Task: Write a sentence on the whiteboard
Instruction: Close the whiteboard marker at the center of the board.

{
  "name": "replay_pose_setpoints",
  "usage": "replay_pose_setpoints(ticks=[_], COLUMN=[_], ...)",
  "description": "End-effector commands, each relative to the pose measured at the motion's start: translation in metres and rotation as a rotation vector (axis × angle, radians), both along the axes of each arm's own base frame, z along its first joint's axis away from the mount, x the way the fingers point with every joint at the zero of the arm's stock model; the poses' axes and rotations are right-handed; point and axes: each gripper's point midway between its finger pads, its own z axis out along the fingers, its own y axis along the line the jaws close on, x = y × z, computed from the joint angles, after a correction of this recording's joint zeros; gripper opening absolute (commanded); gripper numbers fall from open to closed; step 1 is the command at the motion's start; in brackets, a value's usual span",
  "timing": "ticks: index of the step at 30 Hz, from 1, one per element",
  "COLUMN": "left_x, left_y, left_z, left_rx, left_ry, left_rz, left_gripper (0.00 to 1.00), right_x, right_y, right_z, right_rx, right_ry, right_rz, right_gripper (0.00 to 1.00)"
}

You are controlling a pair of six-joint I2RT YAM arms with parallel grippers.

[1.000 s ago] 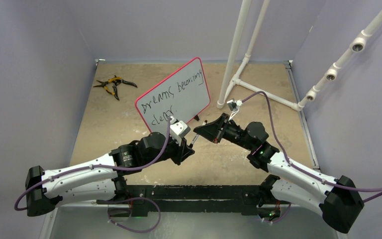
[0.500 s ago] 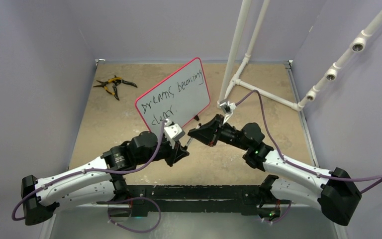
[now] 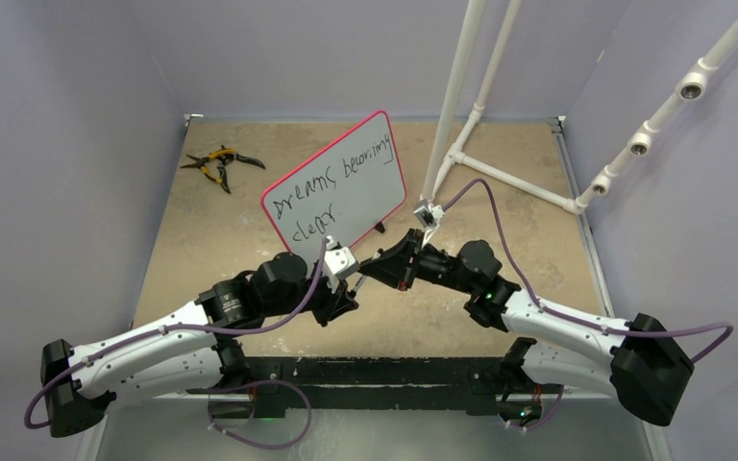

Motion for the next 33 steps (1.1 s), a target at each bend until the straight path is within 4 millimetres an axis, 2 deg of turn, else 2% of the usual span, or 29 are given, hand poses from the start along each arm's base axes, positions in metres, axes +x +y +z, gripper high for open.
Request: replay_pose_setpoints(ticks=[1, 6, 8, 11, 19, 33], left_x=[0.023, 0.025, 0.026, 0.029, 0.034, 0.026], left_y=[-0.030, -0.032, -0.034, -0.036, -0.032, -0.030], left_z=[0.105, 0.113, 0.130, 0.138, 0.149, 0.167], left_rx=[-0.306, -0.327, -0.378, -0.393, -0.422, -0.429], left_ry=[-0.249, -0.254, -0.278, -0.295, -0.321, -0.351], left_rz=[-0.022, -0.033, -0.039, -0.048, -0.060, -0.142], left_gripper=[0.00, 0.00, 0.00, 0.00, 0.00, 0.00], right_x=[-0.060, -0.071, -0.077, -0.085, -0.095, -0.105], right_y=[0.005, 0.011, 0.013, 0.015, 0.013, 0.005], right_z=[-0.077, -0.082, -0.087, -0.090, -0.102, -0.128], right_rx=[-0.225, -0.230, -0.240, -0.247, -0.286, -0.415], right_ry=[0.184, 0.202, 0.217, 0.227, 0.262, 0.266], right_rz=[0.252, 0.284, 0.302, 0.324, 0.337, 0.389], right_gripper=[0.00, 0.00, 0.00, 0.00, 0.00, 0.00])
